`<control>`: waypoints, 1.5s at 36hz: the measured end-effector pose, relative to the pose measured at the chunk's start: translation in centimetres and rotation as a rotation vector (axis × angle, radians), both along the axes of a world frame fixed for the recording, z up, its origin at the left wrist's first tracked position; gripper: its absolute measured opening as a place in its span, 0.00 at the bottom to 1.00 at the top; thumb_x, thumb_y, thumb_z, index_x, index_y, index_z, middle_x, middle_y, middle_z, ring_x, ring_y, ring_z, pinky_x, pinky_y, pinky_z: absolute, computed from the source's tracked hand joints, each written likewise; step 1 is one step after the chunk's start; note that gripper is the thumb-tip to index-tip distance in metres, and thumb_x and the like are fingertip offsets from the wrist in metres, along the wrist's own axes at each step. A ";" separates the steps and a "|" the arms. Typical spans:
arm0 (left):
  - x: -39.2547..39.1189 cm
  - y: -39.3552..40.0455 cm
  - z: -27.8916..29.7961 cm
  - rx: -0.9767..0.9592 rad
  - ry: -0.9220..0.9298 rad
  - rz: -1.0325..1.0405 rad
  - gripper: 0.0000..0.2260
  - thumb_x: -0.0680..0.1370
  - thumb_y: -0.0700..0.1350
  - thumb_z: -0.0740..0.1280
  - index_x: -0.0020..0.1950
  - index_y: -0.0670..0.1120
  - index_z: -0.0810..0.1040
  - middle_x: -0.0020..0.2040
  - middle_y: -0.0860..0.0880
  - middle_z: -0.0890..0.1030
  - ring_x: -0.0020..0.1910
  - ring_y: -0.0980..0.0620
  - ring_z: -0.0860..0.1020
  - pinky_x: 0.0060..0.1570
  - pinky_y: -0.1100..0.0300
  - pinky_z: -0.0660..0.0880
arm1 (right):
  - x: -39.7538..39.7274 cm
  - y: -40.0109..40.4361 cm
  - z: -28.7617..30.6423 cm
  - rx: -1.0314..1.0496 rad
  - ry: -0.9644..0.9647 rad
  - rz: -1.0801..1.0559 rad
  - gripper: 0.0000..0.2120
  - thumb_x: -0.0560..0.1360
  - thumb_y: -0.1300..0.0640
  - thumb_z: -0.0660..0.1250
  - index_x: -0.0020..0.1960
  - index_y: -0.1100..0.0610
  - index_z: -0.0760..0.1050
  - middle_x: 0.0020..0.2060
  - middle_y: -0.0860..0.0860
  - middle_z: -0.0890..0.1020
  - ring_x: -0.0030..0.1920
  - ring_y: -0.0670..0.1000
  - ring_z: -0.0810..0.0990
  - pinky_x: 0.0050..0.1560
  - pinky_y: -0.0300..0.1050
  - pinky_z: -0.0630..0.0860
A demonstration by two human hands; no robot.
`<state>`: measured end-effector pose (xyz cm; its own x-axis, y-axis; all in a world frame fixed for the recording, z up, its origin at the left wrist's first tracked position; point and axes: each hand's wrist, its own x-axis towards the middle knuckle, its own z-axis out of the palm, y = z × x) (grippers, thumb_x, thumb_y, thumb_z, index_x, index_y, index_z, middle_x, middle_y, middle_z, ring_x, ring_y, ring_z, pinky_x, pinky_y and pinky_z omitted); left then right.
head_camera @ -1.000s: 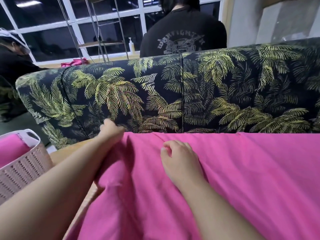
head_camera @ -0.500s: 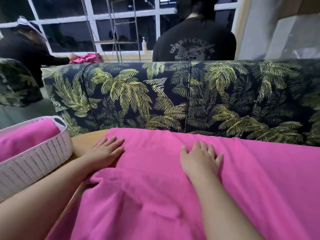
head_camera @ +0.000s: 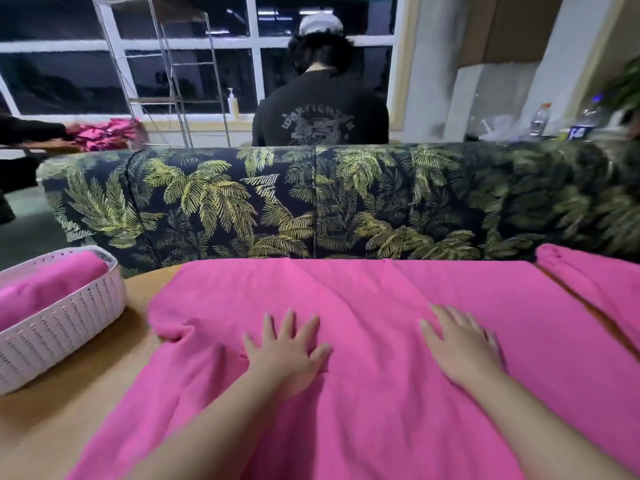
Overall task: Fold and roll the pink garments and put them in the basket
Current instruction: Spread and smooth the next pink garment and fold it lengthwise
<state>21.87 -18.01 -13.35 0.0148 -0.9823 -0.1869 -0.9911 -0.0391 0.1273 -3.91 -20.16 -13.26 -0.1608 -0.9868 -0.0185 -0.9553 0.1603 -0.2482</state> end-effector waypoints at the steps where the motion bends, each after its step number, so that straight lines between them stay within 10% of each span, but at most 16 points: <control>1: 0.3 0.4 -0.1 -0.013 -0.010 0.016 0.27 0.78 0.68 0.47 0.76 0.66 0.45 0.79 0.54 0.44 0.77 0.40 0.41 0.68 0.30 0.43 | -0.8 0.4 0.0 0.012 -0.020 -0.031 0.27 0.81 0.38 0.46 0.77 0.45 0.53 0.77 0.46 0.56 0.77 0.52 0.52 0.74 0.59 0.50; 31: 2.8 -1.7 -0.6 -0.095 -0.065 0.052 0.31 0.74 0.73 0.42 0.76 0.67 0.45 0.79 0.55 0.45 0.78 0.44 0.45 0.73 0.40 0.47 | -7.9 -1.8 0.3 0.084 0.078 -0.044 0.29 0.79 0.34 0.45 0.78 0.40 0.48 0.78 0.46 0.47 0.78 0.54 0.43 0.74 0.61 0.43; 40: 3.9 7.1 -0.8 -0.052 -0.021 -0.071 0.55 0.47 0.80 0.22 0.74 0.70 0.42 0.79 0.57 0.43 0.78 0.47 0.41 0.74 0.43 0.44 | -7.3 6.3 0.2 0.127 0.138 0.121 0.30 0.79 0.34 0.45 0.78 0.41 0.44 0.78 0.45 0.44 0.78 0.50 0.41 0.76 0.57 0.42; 54: 3.4 21.4 -0.4 -0.147 0.078 0.112 0.44 0.62 0.72 0.31 0.78 0.61 0.46 0.79 0.53 0.45 0.78 0.48 0.41 0.74 0.45 0.44 | 2.5 19.1 1.8 -0.022 0.085 0.326 0.29 0.79 0.43 0.57 0.77 0.46 0.53 0.78 0.48 0.52 0.78 0.49 0.45 0.75 0.55 0.44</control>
<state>25.23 3.41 -13.74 0.1167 -0.9921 -0.0462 -0.9685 -0.1240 0.2161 -1.44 -1.07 -11.47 0.1631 -0.9866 0.0028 -0.9729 -0.1613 -0.1656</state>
